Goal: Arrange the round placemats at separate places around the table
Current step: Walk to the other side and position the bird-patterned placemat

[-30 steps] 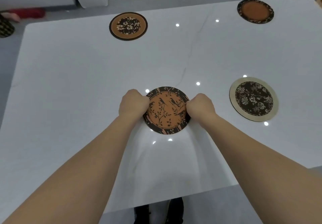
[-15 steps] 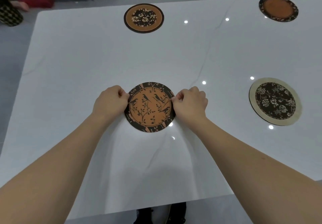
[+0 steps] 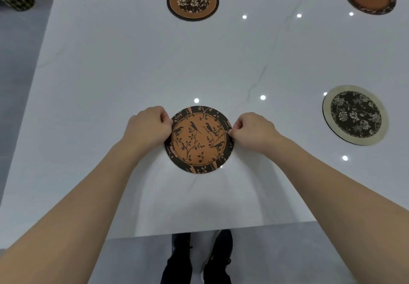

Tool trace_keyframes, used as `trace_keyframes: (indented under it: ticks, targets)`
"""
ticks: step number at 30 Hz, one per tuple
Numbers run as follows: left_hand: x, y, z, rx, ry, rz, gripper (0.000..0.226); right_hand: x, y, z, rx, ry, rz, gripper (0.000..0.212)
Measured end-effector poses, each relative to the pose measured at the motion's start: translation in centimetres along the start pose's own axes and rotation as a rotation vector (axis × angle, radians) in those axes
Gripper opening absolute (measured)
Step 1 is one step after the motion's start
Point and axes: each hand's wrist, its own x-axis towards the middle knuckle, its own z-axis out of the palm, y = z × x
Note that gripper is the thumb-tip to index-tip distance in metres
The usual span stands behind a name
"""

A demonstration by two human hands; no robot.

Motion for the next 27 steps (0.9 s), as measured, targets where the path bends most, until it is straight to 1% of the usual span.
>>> trace_keyframes:
  ticks: [4, 10, 17, 27]
  targets:
    - [-2.8, -0.7, 0.6, 0.012, -0.027, 0.026, 0.014, -2.4, 0.8, 0.2, -0.025, -0.108, -0.009, 0.022]
    - [-5.9, -1.6, 1.1, -0.002, -0.053, 0.058, 0.014, -5.2, 2.1, 1.6, -0.005, -0.044, -0.097, 0.018]
    - [-8.7, -2.4, 1.3, -0.022, -0.094, 0.081, 0.013, -6.6, 2.8, 2.5, -0.042, -0.067, -0.137, 0.02]
    - [-9.5, -2.3, 1.1, -0.034, -0.118, 0.094, 0.012, -7.1, 3.0, 2.8, -0.071, -0.075, -0.171, 0.021]
